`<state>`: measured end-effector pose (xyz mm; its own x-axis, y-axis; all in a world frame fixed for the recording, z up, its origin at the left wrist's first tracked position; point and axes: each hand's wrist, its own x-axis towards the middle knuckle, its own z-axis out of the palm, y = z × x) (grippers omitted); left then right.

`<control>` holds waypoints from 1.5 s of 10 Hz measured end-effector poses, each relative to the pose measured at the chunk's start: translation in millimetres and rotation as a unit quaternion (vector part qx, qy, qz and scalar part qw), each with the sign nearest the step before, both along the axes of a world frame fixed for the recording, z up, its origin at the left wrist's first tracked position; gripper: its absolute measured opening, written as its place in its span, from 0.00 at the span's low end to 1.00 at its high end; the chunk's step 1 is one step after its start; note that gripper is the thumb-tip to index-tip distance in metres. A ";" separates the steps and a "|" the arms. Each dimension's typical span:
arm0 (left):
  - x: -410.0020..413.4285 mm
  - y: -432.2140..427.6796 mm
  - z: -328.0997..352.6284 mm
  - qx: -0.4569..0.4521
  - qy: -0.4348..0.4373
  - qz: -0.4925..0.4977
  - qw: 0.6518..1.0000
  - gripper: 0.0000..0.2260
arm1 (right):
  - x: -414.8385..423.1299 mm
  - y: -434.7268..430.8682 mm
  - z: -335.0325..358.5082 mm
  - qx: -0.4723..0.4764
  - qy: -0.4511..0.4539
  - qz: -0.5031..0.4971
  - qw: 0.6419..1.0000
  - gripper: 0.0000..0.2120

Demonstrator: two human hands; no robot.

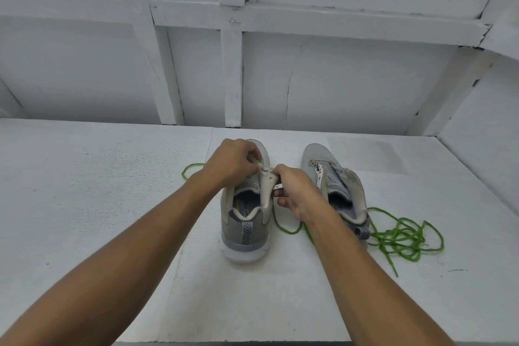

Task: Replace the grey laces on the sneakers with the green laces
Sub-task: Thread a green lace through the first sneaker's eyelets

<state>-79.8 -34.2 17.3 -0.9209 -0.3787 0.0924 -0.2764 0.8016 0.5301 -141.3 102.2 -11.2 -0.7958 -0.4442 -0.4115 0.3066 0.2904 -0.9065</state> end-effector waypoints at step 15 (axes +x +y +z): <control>61.5 25.1 -56.3 0.270 0.209 0.255 0.905 0.12 | -70.5 23.2 101.4 -0.344 0.166 -0.110 0.918 0.09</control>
<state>-18.2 -9.0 -39.0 -0.5410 -0.8383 0.0670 -0.2230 0.2199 0.9497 -211.8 125.4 90.2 -0.9283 -0.3214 0.1867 -0.0365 -0.4210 -0.9063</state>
